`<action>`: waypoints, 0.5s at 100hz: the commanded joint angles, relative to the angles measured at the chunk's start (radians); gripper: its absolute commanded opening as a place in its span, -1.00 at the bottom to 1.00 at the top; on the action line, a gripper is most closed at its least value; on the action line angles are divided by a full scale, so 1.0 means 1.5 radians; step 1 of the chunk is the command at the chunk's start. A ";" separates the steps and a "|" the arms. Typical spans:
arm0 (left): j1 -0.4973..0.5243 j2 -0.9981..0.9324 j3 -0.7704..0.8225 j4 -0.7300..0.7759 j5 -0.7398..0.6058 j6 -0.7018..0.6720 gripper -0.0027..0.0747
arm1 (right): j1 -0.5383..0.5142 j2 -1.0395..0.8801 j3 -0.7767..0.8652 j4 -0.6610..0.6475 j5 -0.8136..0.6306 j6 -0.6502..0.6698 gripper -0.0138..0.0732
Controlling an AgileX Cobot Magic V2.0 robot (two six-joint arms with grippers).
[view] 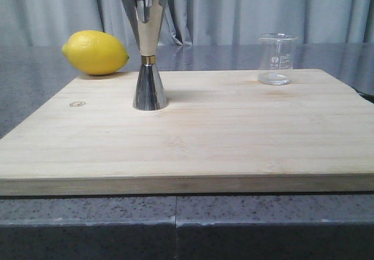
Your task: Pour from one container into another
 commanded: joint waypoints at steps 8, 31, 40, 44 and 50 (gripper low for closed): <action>-0.048 -0.053 0.049 -0.037 0.055 -0.006 0.00 | -0.004 -0.053 -0.022 0.009 0.023 -0.056 0.40; -0.057 -0.174 0.157 -0.072 0.058 -0.006 0.00 | -0.004 -0.132 0.060 0.027 0.024 -0.072 0.39; -0.057 -0.242 0.211 -0.072 0.036 -0.006 0.00 | -0.004 -0.172 0.112 0.045 0.054 -0.072 0.39; -0.057 -0.275 0.238 -0.072 0.025 -0.006 0.00 | -0.004 -0.192 0.137 0.051 0.077 -0.072 0.39; -0.057 -0.321 0.279 -0.072 0.013 -0.006 -0.01 | -0.004 -0.219 0.169 0.054 0.108 -0.072 0.39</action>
